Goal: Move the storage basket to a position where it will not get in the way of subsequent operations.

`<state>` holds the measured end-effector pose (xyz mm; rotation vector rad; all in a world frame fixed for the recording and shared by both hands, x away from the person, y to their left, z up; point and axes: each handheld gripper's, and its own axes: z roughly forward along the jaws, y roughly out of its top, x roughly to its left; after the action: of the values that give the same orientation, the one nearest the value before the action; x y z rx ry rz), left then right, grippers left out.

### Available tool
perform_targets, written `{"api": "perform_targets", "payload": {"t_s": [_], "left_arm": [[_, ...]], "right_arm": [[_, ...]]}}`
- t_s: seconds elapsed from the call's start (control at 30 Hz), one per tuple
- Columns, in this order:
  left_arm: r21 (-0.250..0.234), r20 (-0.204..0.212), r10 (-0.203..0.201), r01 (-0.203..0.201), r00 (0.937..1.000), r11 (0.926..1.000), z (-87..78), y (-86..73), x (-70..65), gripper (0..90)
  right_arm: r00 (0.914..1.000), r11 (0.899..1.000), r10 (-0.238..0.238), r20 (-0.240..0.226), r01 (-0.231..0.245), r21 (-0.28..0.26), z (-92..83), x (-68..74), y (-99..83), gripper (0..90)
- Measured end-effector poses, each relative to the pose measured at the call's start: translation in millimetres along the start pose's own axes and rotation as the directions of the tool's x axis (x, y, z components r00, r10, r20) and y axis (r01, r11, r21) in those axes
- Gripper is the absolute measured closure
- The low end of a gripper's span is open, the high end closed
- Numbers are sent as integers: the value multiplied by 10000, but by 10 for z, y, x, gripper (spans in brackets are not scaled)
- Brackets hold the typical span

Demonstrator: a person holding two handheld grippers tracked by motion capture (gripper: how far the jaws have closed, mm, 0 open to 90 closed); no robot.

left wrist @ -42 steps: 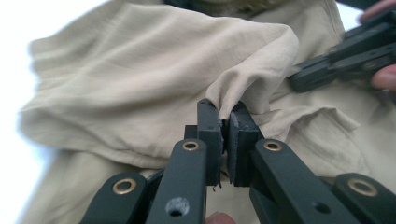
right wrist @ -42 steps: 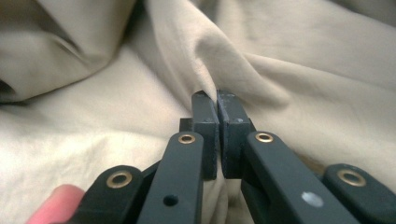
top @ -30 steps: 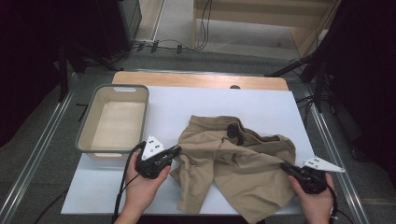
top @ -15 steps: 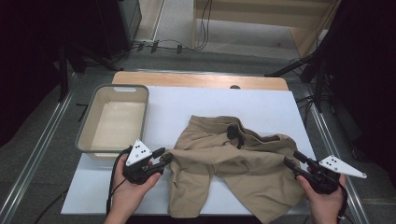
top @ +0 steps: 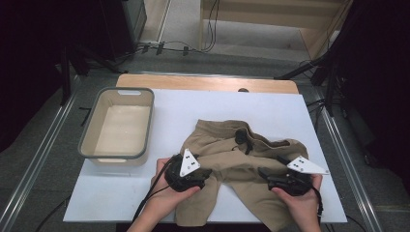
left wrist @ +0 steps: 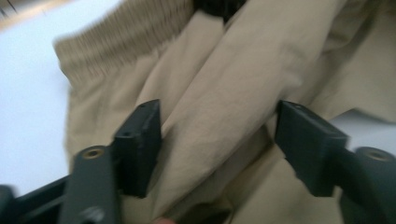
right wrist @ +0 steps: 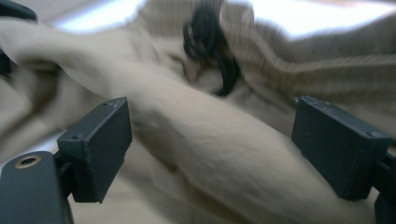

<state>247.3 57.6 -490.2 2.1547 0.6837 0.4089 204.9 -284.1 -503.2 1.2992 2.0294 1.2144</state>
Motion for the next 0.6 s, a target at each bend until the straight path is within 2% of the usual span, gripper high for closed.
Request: {"api": "perform_targets", "payload": {"t_s": [0.03,0.07,0.1,0.17,0.23,0.33,0.4,0.47,0.53,0.6], "left_arm": [[125,177,-174,172,9997,9998,28,-33,18,476],[210,346,-377,370,9987,9991,44,-65,32,545],[359,384,-384,370,9985,9987,48,-94,37,602],[589,476,-320,292,9984,9978,36,-140,25,768],[815,879,-332,261,9956,9963,-7,-158,9,850],[970,1356,-284,152,9904,9952,-107,-165,-71,868],[1080,1588,-155,-18,9872,9941,-177,-194,-143,870],[1192,1859,-113,-111,9825,9928,-265,-244,-210,870],[1151,2244,-160,-102,9744,9933,-374,-300,-265,870],[1076,2697,-287,-5,9625,9942,-481,-354,-316,871]], "right_arm": [[9999,9997,21,152,-25,253,61,15,-19,150],[9996,9988,32,267,-45,482,108,24,-38,216],[9996,9979,55,267,-72,645,141,31,-60,306],[9999,9956,-136,32,133,929,170,42,-96,479],[9986,9927,-341,-411,386,1145,151,56,-110,628],[9925,9879,-703,-998,831,1312,57,129,-124,776],[9885,9844,-904,-1212,1071,1397,-18,191,-149,806],[9867,9832,-907,-1349,1103,1453,-100,249,-176,815],[9847,9836,-838,-1528,1063,1457,-171,304,-198,825],[9810,9839,-795,-1767,1058,1442,-246,365,-225,846]]}}
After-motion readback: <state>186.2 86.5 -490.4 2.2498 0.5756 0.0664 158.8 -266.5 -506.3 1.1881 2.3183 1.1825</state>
